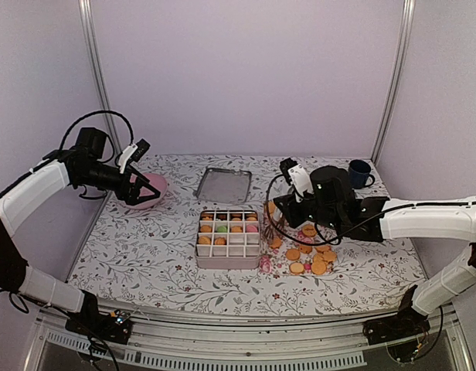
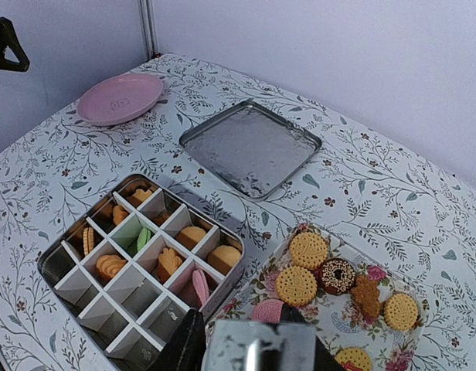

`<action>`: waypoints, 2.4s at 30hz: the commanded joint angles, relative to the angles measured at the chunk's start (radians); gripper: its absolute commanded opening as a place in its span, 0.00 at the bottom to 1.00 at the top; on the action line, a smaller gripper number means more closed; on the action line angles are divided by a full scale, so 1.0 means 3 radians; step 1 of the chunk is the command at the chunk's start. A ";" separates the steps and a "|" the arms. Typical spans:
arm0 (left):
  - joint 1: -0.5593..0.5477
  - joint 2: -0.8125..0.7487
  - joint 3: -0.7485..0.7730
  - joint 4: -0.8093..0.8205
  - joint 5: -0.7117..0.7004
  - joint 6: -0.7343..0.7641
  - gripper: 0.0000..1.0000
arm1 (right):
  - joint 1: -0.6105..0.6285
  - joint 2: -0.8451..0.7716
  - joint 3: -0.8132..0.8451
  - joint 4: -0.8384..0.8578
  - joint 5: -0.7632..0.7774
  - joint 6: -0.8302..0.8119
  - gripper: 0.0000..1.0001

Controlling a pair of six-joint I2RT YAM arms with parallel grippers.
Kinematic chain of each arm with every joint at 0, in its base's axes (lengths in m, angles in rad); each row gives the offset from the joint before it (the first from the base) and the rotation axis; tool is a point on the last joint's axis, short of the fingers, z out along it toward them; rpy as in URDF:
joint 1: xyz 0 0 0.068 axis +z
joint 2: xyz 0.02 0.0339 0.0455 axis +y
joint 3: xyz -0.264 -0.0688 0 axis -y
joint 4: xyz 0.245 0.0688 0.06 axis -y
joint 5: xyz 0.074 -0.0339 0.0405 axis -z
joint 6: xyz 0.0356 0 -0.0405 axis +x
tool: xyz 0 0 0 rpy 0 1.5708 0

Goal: Pack the cookies
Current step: Pick up the fake cookies from the plate, then place the fake cookies in the empty pocket of the box.

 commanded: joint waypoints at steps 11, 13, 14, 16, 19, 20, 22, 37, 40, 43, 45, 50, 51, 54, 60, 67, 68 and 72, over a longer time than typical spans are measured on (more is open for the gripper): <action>0.0034 -0.0048 0.0076 -0.0036 0.0008 0.0037 0.94 | -0.0026 -0.0002 -0.0214 0.0124 0.0145 -0.0007 0.34; 0.0034 -0.0051 0.0076 -0.0036 0.0011 0.0036 0.93 | -0.0025 0.0017 -0.0216 0.0093 0.0145 -0.0007 0.36; 0.0034 -0.0052 0.0076 -0.0036 0.0013 0.0040 0.93 | -0.0026 0.0015 -0.0220 0.0083 0.0147 -0.0007 0.36; 0.0035 -0.0058 0.0083 -0.0041 0.0011 0.0041 0.93 | -0.0023 -0.0001 -0.0233 0.0072 0.0140 0.0002 0.37; 0.0035 -0.0053 0.0089 -0.0039 0.0020 0.0038 0.93 | -0.0023 -0.0056 -0.0241 0.0059 0.0128 0.0007 0.37; 0.0033 -0.0054 0.0091 -0.0041 0.0026 0.0037 0.93 | -0.0023 -0.0067 -0.0240 0.0056 0.0124 0.0008 0.37; 0.0036 -0.0047 0.0102 -0.0042 0.0035 0.0036 0.93 | -0.0024 -0.0081 -0.0230 0.0049 0.0117 0.0008 0.35; 0.0035 -0.0042 0.0122 -0.0049 0.0049 0.0042 0.93 | -0.0021 -0.0405 -0.0014 -0.0065 -0.0017 0.0236 0.00; 0.0035 -0.0046 0.0117 -0.0051 0.0046 0.0042 0.92 | 0.0012 -0.0442 0.0151 -0.0050 -0.0108 0.0206 0.00; 0.0033 -0.0051 0.0093 -0.0047 0.0033 0.0043 0.92 | 0.0153 -0.0355 0.0372 0.0011 -0.0161 0.0118 0.00; 0.0036 -0.0053 0.0082 -0.0048 0.0013 0.0041 0.92 | 0.0237 -0.0228 0.0515 0.0057 -0.0227 0.0072 0.00; 0.0036 -0.0061 0.0076 -0.0051 -0.0025 0.0034 0.95 | 0.0345 0.0243 0.0837 0.0120 -0.0422 -0.0018 0.00; 0.0033 -0.0067 0.0079 -0.0050 -0.0046 0.0028 0.96 | 0.0357 0.0320 0.0897 0.0131 -0.0459 -0.0038 0.00; 0.0039 -0.0084 0.0073 -0.0054 -0.0116 0.0034 0.99 | 0.0387 0.0502 0.0975 0.0145 -0.0516 -0.0075 0.00; 0.0039 -0.0089 0.0050 -0.0057 -0.0133 0.0047 0.99 | 0.0399 0.0577 0.0894 0.0144 -0.0473 -0.0109 0.02; 0.0040 -0.0058 0.0071 -0.0049 -0.0089 0.0025 0.99 | 0.0400 0.0555 0.0803 0.0160 -0.0438 -0.0137 0.06; 0.0040 -0.0058 0.0071 -0.0051 -0.0082 0.0017 0.99 | 0.0401 0.0558 0.0795 0.0161 -0.0438 -0.0142 0.07; 0.0038 -0.0066 0.0081 -0.0052 -0.0081 0.0019 0.99 | 0.0401 0.0555 0.0762 0.0158 -0.0442 -0.0158 0.18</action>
